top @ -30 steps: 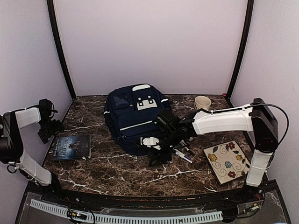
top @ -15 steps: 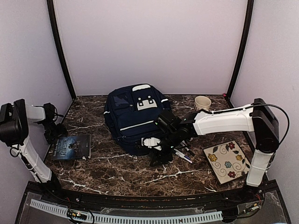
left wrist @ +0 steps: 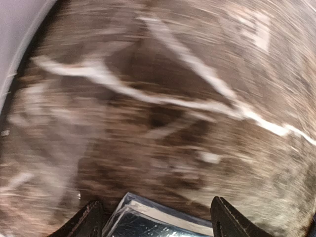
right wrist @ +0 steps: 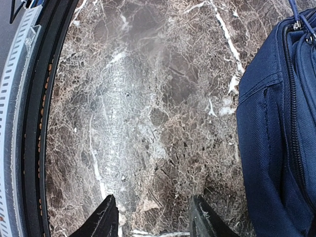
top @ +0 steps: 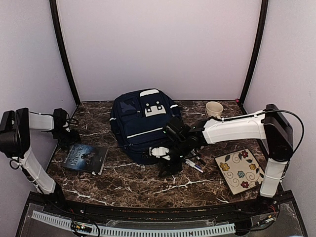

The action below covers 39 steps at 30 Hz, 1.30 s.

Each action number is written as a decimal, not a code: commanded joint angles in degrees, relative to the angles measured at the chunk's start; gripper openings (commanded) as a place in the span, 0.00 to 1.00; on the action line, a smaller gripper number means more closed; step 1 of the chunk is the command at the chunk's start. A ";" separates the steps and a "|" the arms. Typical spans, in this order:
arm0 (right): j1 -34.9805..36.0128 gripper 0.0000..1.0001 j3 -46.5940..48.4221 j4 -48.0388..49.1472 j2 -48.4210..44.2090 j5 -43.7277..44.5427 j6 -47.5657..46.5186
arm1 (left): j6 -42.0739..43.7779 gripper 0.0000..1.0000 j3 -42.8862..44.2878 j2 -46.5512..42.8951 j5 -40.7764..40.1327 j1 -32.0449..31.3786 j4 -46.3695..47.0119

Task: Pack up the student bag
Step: Move the book to the center of the board.

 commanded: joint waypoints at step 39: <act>4.21 0.48 33.12 4.28 21.03 -5.97 22.09 | -9.37 0.87 -13.51 -21.85 5.60 -8.87 -11.25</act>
